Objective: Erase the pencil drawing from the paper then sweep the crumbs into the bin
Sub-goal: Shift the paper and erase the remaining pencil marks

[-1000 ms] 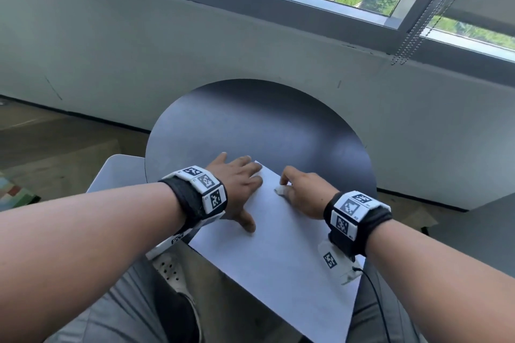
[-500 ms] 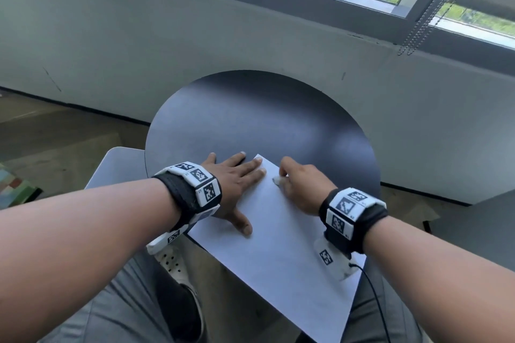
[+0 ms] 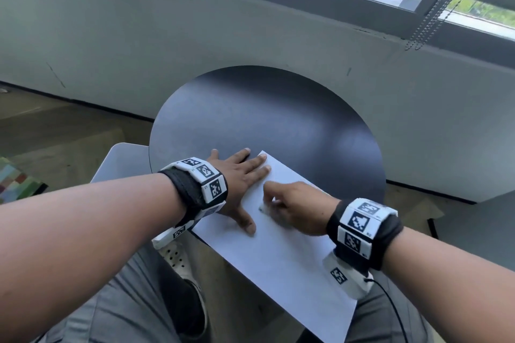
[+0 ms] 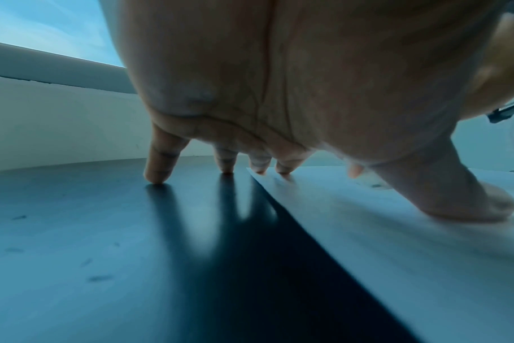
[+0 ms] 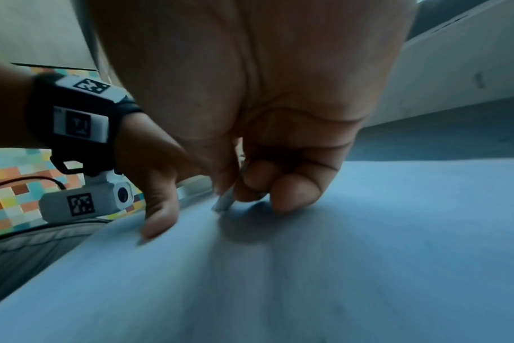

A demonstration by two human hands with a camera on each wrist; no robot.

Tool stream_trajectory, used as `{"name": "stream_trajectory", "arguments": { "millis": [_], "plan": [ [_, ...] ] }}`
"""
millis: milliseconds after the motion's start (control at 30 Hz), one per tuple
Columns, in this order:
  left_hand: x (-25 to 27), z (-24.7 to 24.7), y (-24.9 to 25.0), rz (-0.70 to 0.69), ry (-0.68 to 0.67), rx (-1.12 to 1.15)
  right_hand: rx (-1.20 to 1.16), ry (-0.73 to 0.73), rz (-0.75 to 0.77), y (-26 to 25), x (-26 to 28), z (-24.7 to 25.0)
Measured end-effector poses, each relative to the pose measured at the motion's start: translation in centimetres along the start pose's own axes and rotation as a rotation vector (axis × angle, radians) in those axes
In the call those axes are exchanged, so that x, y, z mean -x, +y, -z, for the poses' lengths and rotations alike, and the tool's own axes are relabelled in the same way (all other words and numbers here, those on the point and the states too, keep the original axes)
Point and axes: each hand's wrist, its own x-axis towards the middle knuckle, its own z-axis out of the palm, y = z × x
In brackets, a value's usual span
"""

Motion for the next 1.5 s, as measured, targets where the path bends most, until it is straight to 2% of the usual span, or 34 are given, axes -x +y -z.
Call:
{"name": "stream_trajectory", "arguments": {
  "millis": [67,167,200,300,367,500,533,600,667,700,767,867,900,967,1033,1067,1100,1133,1200,1267,1300,1400,1433,1500],
  "plan": [
    [-0.1,-0.1,-0.1,-0.001,0.001,-0.001,0.002,0.062,-0.043,0.3,-1.1,0.8],
    [-0.2,-0.2,-0.1,0.007,0.004,-0.002,-0.061,0.271,-0.239,1.6,-3.0,1.9],
    [-0.2,-0.2,-0.2,0.007,0.003,0.0,-0.049,0.282,-0.234,1.5,-3.1,1.5],
    [-0.2,-0.2,-0.3,-0.001,0.006,0.018,0.021,0.083,-0.04,-0.4,-1.8,-0.1],
    [-0.3,-0.3,-0.3,-0.008,0.01,0.024,0.025,-0.018,0.009,-0.6,-1.4,-0.1],
    [-0.4,-0.5,-0.4,-0.004,0.026,0.006,-0.079,0.256,-0.271,1.7,-3.4,1.9],
    [-0.3,-0.5,-0.5,-0.001,0.025,0.002,-0.071,0.276,-0.272,1.6,-3.3,1.7],
    [-0.4,-0.4,-0.4,-0.001,0.018,0.01,-0.012,0.203,-0.153,0.5,-2.3,0.7],
    [-0.4,-0.4,-0.3,-0.008,0.018,0.018,0.043,0.039,0.021,-1.0,-0.9,-0.4],
    [-0.4,-0.3,-0.3,-0.01,0.017,0.019,0.049,-0.017,0.059,-1.0,-0.7,-0.4],
    [-0.4,-0.2,-0.3,-0.009,0.012,0.024,0.022,0.048,-0.012,0.1,-1.6,0.4],
    [-0.4,-0.2,-0.4,0.001,0.008,0.02,-0.069,0.272,-0.254,1.8,-3.0,1.1],
    [-0.4,-0.2,-0.4,0.002,0.006,0.018,-0.038,0.294,-0.246,1.6,-2.9,0.8],
    [-0.4,-0.1,-0.3,0.003,0.003,0.014,0.026,0.239,-0.128,0.5,-1.7,0.0],
    [-0.4,0.1,-0.2,-0.003,0.0,0.008,0.066,0.059,0.032,-0.9,-0.2,-0.4],
    [-0.3,0.2,-0.2,-0.005,-0.003,0.003,0.062,-0.032,0.067,-1.0,0.1,-0.3],
    [-0.4,0.2,-0.2,-0.005,-0.004,-0.003,0.064,-0.059,0.056,-0.6,-0.1,0.1],
    [-0.4,0.2,-0.2,-0.004,-0.004,-0.004,0.041,-0.015,-0.005,-0.1,-0.7,0.6],
    [-0.5,0.1,-0.3,0.002,-0.002,0.005,-0.048,0.177,-0.2,1.5,-2.2,1.7],
    [-0.5,0.0,-0.4,0.003,-0.008,0.011,-0.039,0.281,-0.261,1.6,-2.7,1.4],
    [-0.5,0.0,-0.4,0.002,-0.008,0.011,-0.001,0.266,-0.213,1.0,-2.6,0.8],
    [-0.4,0.1,-0.4,-0.008,-0.004,0.019,0.071,0.073,0.02,-1.1,-1.4,-1.2],
    [-0.4,0.1,-0.4,-0.009,-0.004,0.021,0.07,0.044,0.044,-1.1,-1.4,-1.1],
    [-0.4,0.0,-0.4,0.0,0.0,0.027,-0.003,0.107,-0.064,0.0,-2.2,0.0]
  ]
}}
